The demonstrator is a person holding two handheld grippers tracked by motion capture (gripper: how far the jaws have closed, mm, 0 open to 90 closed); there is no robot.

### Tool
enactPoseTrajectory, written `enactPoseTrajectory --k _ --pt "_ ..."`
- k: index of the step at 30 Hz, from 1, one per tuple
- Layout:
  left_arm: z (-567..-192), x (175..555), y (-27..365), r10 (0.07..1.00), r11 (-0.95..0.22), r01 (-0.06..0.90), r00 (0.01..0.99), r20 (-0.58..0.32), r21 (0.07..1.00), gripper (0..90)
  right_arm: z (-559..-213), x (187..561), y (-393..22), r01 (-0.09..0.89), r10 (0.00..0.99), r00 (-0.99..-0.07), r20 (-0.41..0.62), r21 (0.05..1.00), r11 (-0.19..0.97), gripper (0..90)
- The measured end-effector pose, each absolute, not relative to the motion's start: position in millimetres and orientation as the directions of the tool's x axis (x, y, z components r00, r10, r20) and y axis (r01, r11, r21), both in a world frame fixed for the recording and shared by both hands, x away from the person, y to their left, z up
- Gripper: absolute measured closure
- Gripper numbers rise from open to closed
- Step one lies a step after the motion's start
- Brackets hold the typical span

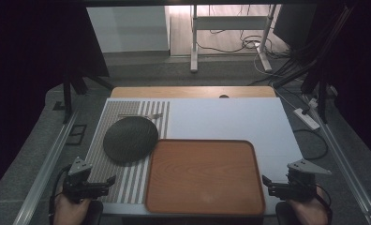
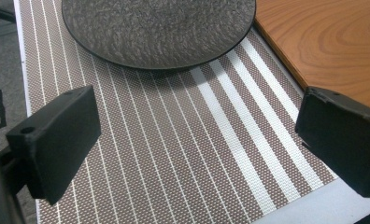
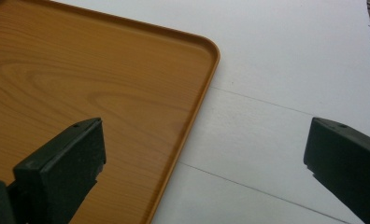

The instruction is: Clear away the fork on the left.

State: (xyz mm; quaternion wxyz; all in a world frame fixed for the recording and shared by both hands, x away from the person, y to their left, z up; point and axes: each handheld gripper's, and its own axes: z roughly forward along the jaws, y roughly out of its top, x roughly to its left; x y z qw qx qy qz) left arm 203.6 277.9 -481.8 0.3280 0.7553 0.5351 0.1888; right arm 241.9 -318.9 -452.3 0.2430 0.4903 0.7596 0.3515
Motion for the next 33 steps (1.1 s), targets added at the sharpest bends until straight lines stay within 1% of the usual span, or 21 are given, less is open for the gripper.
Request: enactPoseTrajectory --k 9,13,22,25,27,30,33 --pt "-482 207 280 0.927 -0.193 0.685 0.362 -0.098 0.702 0.6 -453 240 -317 0.575 0.910 -0.413 -0.046 0.761 0.300 0.0" --pt "-482 208 279 0.925 -0.203 0.686 0.368 -0.092 0.699 0.6 -453 239 -318 0.579 0.910 -0.413 -0.041 0.759 0.297 0.0" --pt "-482 205 282 0.924 -0.179 0.688 0.362 -0.120 0.703 0.5 -453 240 -317 0.593 0.910 -0.414 -0.037 0.747 0.300 0.0" --pt "-481 206 283 0.922 -0.169 0.675 0.366 -0.126 0.718 0.0 -454 240 -316 0.594 0.906 -0.420 -0.041 0.743 0.309 0.0" --pt "-480 210 283 0.917 -0.159 0.659 0.374 -0.137 0.735 0.0 -454 240 -316 0.595 0.905 -0.422 -0.040 0.741 0.311 0.0" --pt "-481 221 283 0.914 -0.182 0.659 0.387 -0.122 0.730 0.0 -454 241 -316 0.600 0.903 -0.427 -0.041 0.735 0.317 0.0" --pt "-483 226 283 0.910 -0.177 0.665 0.391 -0.136 0.726 0.0 -455 241 -316 0.598 0.902 -0.430 -0.048 0.733 0.324 0.0"
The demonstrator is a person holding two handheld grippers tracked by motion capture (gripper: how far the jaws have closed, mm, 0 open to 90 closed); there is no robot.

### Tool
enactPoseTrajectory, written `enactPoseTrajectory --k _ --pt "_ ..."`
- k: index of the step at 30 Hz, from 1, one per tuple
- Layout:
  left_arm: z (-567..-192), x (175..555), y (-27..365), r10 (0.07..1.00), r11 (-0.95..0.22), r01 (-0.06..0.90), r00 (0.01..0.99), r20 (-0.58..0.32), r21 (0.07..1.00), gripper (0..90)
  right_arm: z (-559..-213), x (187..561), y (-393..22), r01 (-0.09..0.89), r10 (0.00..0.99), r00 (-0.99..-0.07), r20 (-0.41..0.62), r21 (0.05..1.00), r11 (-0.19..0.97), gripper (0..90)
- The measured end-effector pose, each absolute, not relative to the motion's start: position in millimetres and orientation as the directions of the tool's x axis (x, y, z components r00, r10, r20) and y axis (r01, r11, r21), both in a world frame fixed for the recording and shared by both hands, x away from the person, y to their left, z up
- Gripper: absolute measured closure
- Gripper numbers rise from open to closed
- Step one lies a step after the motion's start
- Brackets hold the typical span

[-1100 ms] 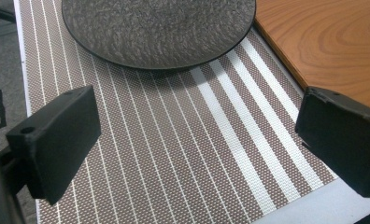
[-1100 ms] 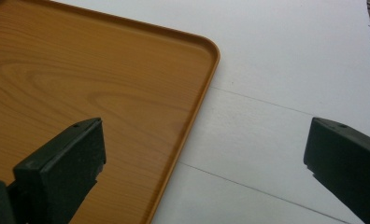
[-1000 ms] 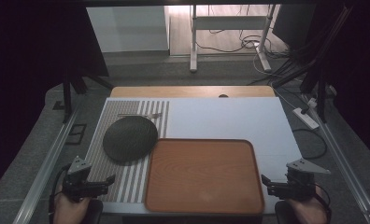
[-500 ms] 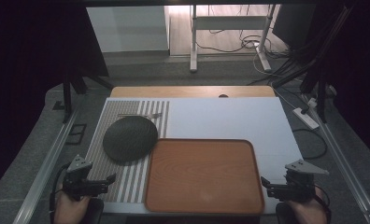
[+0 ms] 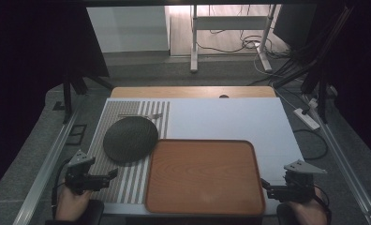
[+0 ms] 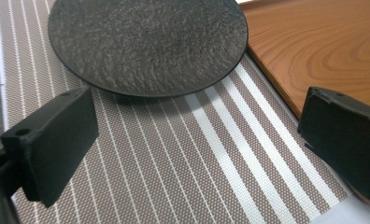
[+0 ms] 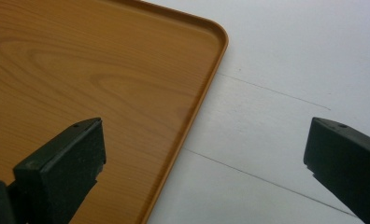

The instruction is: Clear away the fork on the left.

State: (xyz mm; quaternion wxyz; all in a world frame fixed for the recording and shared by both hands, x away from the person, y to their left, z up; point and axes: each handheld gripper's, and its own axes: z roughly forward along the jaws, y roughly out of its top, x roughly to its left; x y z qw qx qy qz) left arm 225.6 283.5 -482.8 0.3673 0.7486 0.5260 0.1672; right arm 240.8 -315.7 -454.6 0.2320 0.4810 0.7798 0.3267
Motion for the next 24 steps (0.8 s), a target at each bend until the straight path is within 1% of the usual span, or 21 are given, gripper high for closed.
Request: enactPoseTrajectory --k 8,14,19,22,24 --pt "-488 244 285 0.888 -0.224 0.653 0.443 -0.125 0.724 1.1 -455 240 -316 0.600 0.903 -0.427 -0.053 0.730 0.326 0.0" --pt "-486 259 282 0.880 -0.201 0.656 0.448 -0.160 0.727 1.3 -455 241 -315 0.602 0.902 -0.430 -0.052 0.727 0.329 0.0" --pt "-485 269 277 0.879 -0.214 0.662 0.451 -0.153 0.719 0.7 -455 242 -315 0.603 0.902 -0.430 -0.046 0.728 0.325 0.0" --pt "-487 280 275 0.876 -0.201 0.679 0.448 -0.181 0.706 0.4 -454 243 -315 0.608 0.899 -0.437 -0.042 0.722 0.330 0.0" --pt "-487 284 274 0.877 -0.207 0.682 0.448 -0.176 0.702 0.3 -454 244 -314 0.603 0.897 -0.439 -0.038 0.728 0.326 0.0"
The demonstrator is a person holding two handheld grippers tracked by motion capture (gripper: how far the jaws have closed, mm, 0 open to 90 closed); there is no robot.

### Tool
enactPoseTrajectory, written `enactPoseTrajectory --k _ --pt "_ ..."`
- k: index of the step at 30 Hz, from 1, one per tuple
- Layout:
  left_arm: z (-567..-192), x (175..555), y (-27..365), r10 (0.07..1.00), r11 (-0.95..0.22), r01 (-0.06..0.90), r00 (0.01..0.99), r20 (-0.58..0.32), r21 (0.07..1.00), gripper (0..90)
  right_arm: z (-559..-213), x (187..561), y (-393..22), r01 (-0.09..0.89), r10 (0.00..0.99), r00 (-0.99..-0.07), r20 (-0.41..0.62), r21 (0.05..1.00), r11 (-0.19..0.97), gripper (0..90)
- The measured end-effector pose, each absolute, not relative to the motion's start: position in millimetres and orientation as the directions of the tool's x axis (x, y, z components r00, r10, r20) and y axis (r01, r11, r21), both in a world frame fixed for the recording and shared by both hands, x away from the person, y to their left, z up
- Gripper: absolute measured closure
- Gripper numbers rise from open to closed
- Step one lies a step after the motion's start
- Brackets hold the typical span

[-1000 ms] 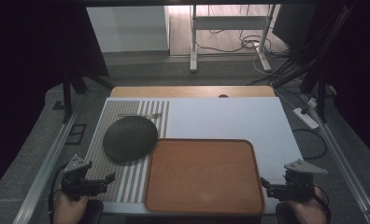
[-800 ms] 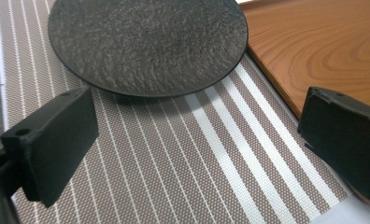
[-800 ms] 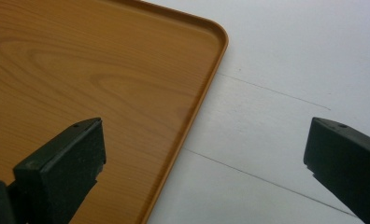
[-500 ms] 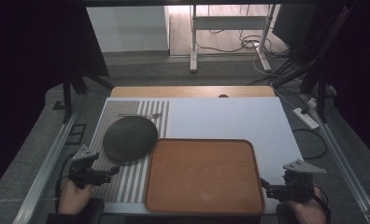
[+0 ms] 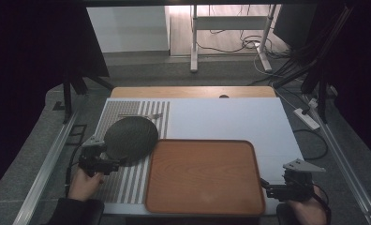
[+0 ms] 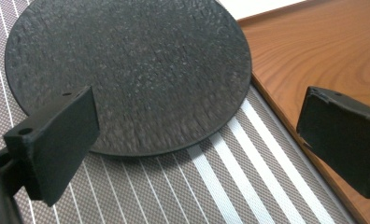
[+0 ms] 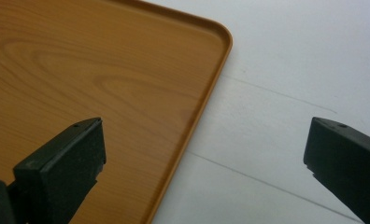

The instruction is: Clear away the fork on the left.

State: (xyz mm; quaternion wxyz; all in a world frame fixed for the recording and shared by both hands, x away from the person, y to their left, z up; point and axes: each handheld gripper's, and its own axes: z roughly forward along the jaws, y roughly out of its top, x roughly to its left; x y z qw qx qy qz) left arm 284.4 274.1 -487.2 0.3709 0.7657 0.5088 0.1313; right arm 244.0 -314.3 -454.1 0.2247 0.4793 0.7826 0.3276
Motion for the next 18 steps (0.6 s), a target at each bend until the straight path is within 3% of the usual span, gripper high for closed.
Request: enactPoseTrajectory --k 18 --pt "-487 326 272 0.869 -0.212 0.711 0.451 -0.204 0.671 0.3 -456 246 -309 0.590 0.877 -0.477 -0.064 0.716 0.374 0.0"
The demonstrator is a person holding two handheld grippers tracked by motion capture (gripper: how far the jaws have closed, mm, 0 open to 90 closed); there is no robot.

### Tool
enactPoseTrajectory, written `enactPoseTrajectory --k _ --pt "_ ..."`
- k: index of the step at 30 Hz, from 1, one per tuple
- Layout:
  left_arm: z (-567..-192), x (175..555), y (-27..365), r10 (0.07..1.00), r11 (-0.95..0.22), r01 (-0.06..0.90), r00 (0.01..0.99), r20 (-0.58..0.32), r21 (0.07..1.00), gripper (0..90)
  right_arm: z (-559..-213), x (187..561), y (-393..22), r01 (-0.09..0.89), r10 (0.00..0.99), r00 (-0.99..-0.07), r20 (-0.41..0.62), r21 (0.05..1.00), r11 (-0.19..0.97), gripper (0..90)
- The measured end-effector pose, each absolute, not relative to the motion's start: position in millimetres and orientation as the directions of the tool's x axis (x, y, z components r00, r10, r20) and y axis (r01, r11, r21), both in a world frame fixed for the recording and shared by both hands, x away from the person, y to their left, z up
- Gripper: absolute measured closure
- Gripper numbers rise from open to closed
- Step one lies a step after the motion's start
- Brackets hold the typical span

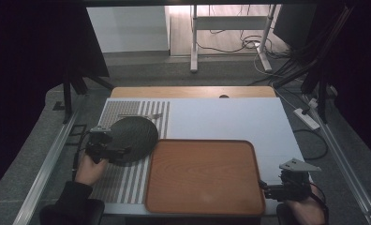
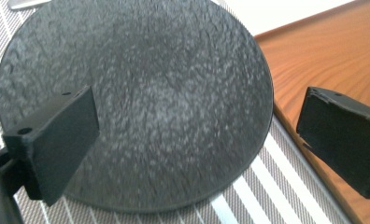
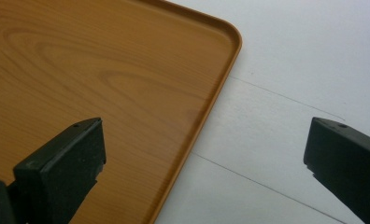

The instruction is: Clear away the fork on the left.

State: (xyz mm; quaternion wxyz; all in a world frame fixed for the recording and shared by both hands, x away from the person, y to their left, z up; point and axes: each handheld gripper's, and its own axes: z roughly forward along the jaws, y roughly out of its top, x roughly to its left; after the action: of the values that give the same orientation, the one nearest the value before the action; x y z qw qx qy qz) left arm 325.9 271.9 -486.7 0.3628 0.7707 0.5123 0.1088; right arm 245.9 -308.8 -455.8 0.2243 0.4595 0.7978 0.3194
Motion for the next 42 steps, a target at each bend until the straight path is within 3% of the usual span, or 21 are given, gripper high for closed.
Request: enactPoseTrajectory --k 42 --pt "-493 447 266 0.881 -0.269 0.737 0.448 -0.151 0.620 1.6 -457 247 -309 0.592 0.869 -0.492 -0.054 0.711 0.379 0.0"
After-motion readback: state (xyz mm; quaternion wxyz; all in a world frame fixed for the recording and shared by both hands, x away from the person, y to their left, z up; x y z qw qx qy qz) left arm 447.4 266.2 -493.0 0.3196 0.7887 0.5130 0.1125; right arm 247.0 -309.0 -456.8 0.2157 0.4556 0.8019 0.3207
